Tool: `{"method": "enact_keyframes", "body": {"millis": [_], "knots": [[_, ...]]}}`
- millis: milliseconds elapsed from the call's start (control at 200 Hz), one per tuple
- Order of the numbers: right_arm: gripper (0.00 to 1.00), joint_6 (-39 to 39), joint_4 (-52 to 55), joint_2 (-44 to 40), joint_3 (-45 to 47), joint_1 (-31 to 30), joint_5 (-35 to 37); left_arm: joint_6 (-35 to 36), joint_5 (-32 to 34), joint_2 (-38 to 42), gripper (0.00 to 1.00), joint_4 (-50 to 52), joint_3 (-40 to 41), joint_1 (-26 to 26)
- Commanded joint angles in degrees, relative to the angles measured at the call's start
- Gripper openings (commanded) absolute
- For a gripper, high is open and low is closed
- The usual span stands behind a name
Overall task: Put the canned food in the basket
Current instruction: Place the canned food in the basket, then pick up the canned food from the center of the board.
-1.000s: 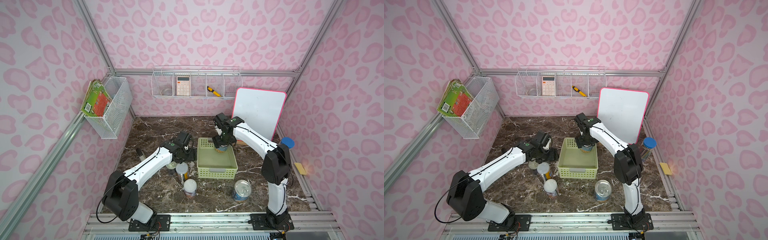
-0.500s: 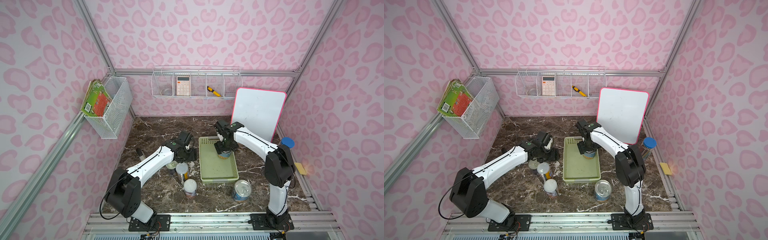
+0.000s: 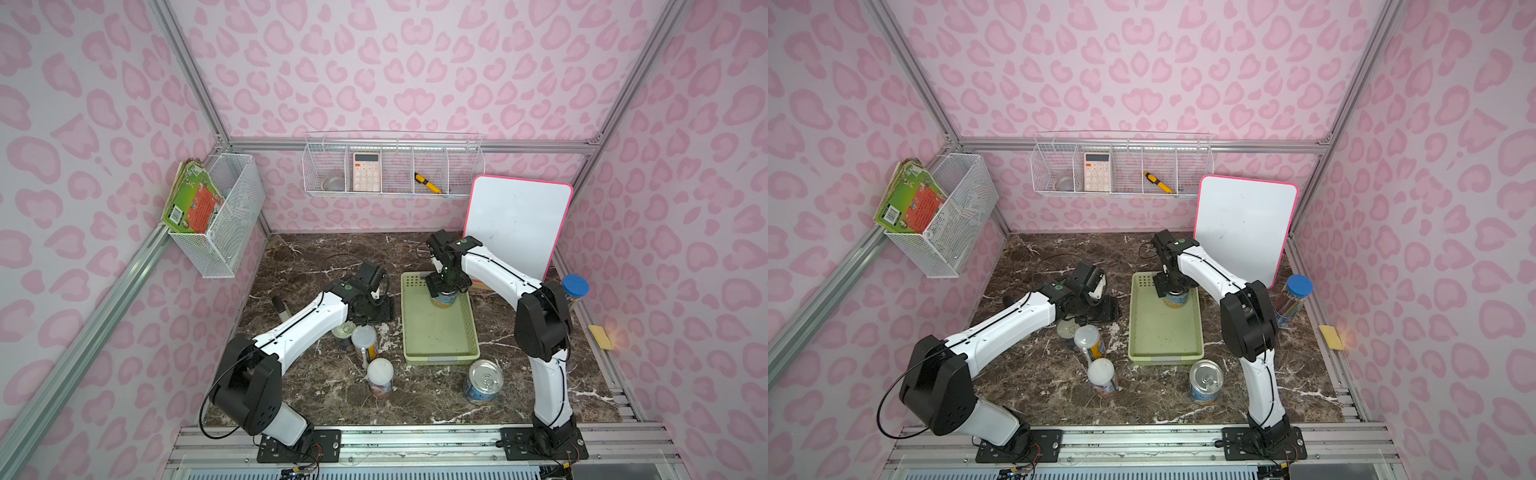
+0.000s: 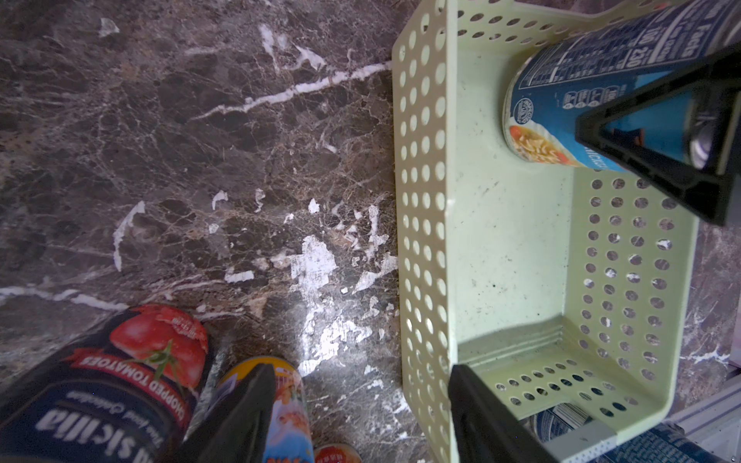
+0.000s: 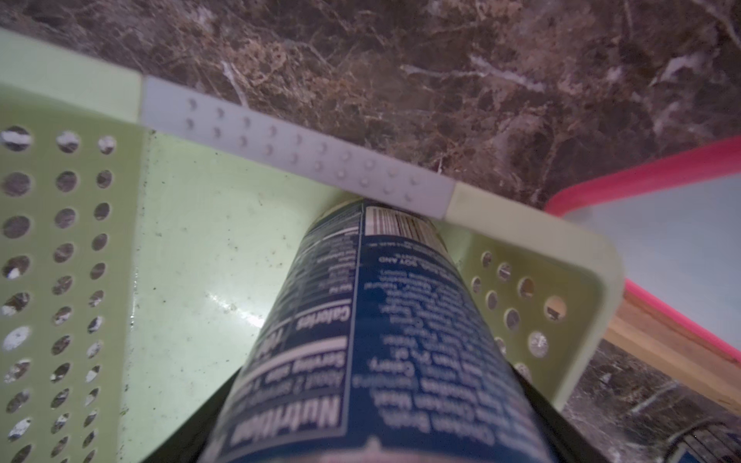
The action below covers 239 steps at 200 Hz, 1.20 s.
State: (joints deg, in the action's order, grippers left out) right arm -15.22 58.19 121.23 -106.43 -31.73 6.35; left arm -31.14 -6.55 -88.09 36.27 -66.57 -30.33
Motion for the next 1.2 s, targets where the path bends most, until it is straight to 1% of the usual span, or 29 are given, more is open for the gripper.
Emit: {"method": "enact_keyframes", "body": {"millis": [0, 240, 345, 420, 425, 445, 455, 515, 605, 810, 870, 920, 995, 1046, 1111, 1191], "knots": [[0.58, 0.5, 0.0, 0.2, -1.3, 0.5, 0.6, 0.7, -0.6, 0.3, 0.73, 0.1, -0.1, 0.0], [0.63, 0.7, 1.0, 1.9, -1.7, 1.0, 0.9, 1.0, -0.9, 0.4, 0.72, 0.1, 0.1, 0.1], [0.71, 0.6, 0.9, 1.9, -1.3, 1.1, 0.6, 1.2, -1.1, 1.0, 0.73, 0.0, 0.8, 0.1], [0.85, 0.5, 0.4, 1.5, -1.2, 1.0, 0.5, 1.5, -1.1, 1.9, 0.74, 0.0, 1.2, 0.0], [0.86, 0.5, 0.3, 1.4, -1.2, 1.1, 0.5, 1.6, -1.1, 2.0, 0.74, 0.0, 1.2, 0.1], [0.97, 0.5, 0.0, 1.2, -1.1, 1.0, 0.4, 1.7, -1.1, 2.3, 0.75, 0.1, 1.2, 0.1], [0.98, 0.5, -0.2, 1.1, -1.0, 1.0, 0.2, 1.8, -1.1, 2.5, 0.75, 0.2, 1.2, 0.0], [0.99, 0.5, -1.2, 0.2, -0.5, 1.1, -0.9, 2.3, -0.8, 3.7, 0.78, 1.0, 0.9, 0.1], [0.99, 0.1, -2.4, -1.3, 0.0, 1.1, -1.3, 3.9, 0.6, 5.2, 0.79, 4.8, -1.7, 0.0], [0.99, -0.5, -4.3, -6.9, 0.7, 1.0, -1.1, 6.0, 6.8, 8.5, 0.81, 11.8, -6.7, 0.3], [0.99, -0.2, -4.6, -10.0, 2.0, 0.4, -1.6, 6.8, 7.3, 8.5, 0.81, 13.2, -8.1, 0.4], [0.99, -0.1, -3.4, -13.6, 3.8, -0.6, -1.7, 7.6, 6.4, 8.6, 0.81, 13.6, -9.1, 0.4], [0.99, -0.6, -0.7, -21.8, 9.1, -2.3, -0.9, 8.8, 3.0, 9.9, 0.82, 12.2, -8.9, 0.4], [0.99, -2.7, 1.7, -27.7, 13.7, -2.4, -0.7, 9.7, 0.9, 10.9, 0.82, 10.3, -8.0, 0.4], [0.99, -5.4, 4.4, -35.5, 20.8, -2.5, -1.2, 12.7, -3.7, 11.6, 0.82, 8.2, -7.0, 0.4], [0.99, -10.0, 7.3, -43.7, 27.7, -2.9, -2.1, 13.4, -5.6, 11.6, 0.82, 6.7, -6.4, 0.3]]}}
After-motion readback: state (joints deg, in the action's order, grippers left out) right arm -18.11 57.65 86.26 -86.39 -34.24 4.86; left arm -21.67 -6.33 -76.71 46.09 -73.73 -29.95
